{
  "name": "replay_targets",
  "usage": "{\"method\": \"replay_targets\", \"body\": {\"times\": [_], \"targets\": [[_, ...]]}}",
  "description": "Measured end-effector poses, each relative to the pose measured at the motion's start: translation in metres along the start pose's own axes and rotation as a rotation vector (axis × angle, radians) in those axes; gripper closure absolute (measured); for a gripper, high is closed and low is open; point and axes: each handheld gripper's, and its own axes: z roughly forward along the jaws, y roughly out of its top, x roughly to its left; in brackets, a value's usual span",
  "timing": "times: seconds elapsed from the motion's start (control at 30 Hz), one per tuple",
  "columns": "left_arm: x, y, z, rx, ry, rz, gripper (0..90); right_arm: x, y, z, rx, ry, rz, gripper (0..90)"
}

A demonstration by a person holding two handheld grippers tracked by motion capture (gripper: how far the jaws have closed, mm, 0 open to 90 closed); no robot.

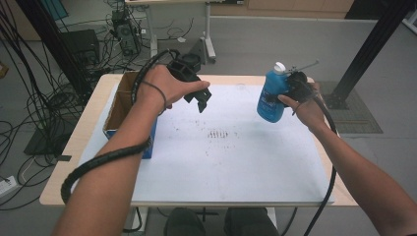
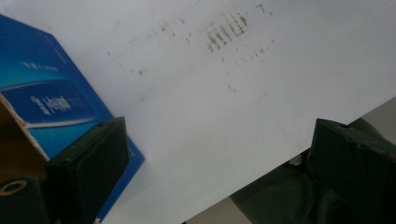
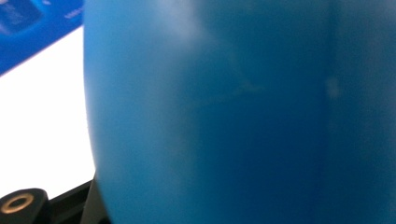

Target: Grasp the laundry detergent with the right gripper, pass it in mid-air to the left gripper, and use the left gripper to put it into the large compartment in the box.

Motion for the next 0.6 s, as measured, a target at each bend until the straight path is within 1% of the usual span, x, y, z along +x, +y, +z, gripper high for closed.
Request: {"method": "replay_targets", "body": {"times": [0.07, 0.13, 0.17, 0.2, 0.23, 0.27, 0.3, 0.33, 0.37, 0.43, 0.5, 0.53, 0.57, 0.6], "targets": [[0.003, 0.001, -0.008, -0.004, -0.003, 0.033, 5.6, 0.008, 0.009, -0.002, 0.011, 0.023, -0.009, 44.6], [0.006, 0.002, -0.013, 0.005, -0.002, 0.046, 5.6, 0.017, 0.018, -0.002, 0.028, 0.058, -0.024, 44.5], [0.008, 0.003, -0.018, 0.014, -0.003, 0.072, 5.6, 0.025, 0.024, 0.000, 0.041, 0.085, -0.036, 44.5], [0.008, 0.003, -0.018, 0.014, -0.003, 0.072, 5.5, 0.025, 0.024, 0.000, 0.041, 0.085, -0.036, 44.5], [0.008, 0.004, -0.020, 0.013, 0.000, 0.088, 5.5, 0.030, 0.027, 0.002, 0.049, 0.099, -0.049, 44.5], [0.009, 0.004, -0.022, 0.016, -0.002, 0.101, 5.6, 0.041, 0.034, 0.005, 0.061, 0.123, -0.076, 44.4], [0.009, 0.005, -0.024, 0.023, -0.003, 0.108, 5.6, 0.041, 0.034, 0.005, 0.061, 0.123, -0.076, 44.4], [0.010, 0.006, -0.026, 0.027, -0.005, 0.121, 5.6, 0.053, 0.040, 0.008, 0.071, 0.152, -0.101, 44.4], [0.010, 0.007, -0.028, 0.033, -0.012, 0.133, 5.6, 0.053, 0.040, 0.008, 0.071, 0.152, -0.101, 44.4], [0.010, 0.010, -0.032, 0.044, -0.026, 0.151, 5.6, 0.063, 0.046, 0.010, 0.071, 0.181, -0.125, 44.4], [0.009, 0.012, -0.037, 0.051, -0.020, 0.178, 5.6, 0.076, 0.053, 0.013, 0.071, 0.221, -0.161, 44.4], [0.009, 0.014, -0.040, 0.050, -0.021, 0.193, 5.6, 0.080, 0.056, 0.015, 0.072, 0.235, -0.178, 44.4], [0.009, 0.015, -0.043, 0.053, -0.024, 0.200, 5.6, 0.091, 0.061, 0.017, 0.081, 0.266, -0.205, 44.3], [0.010, 0.016, -0.046, 0.054, -0.026, 0.204, 5.6, 0.091, 0.061, 0.017, 0.081, 0.266, -0.205, 44.3]]}}
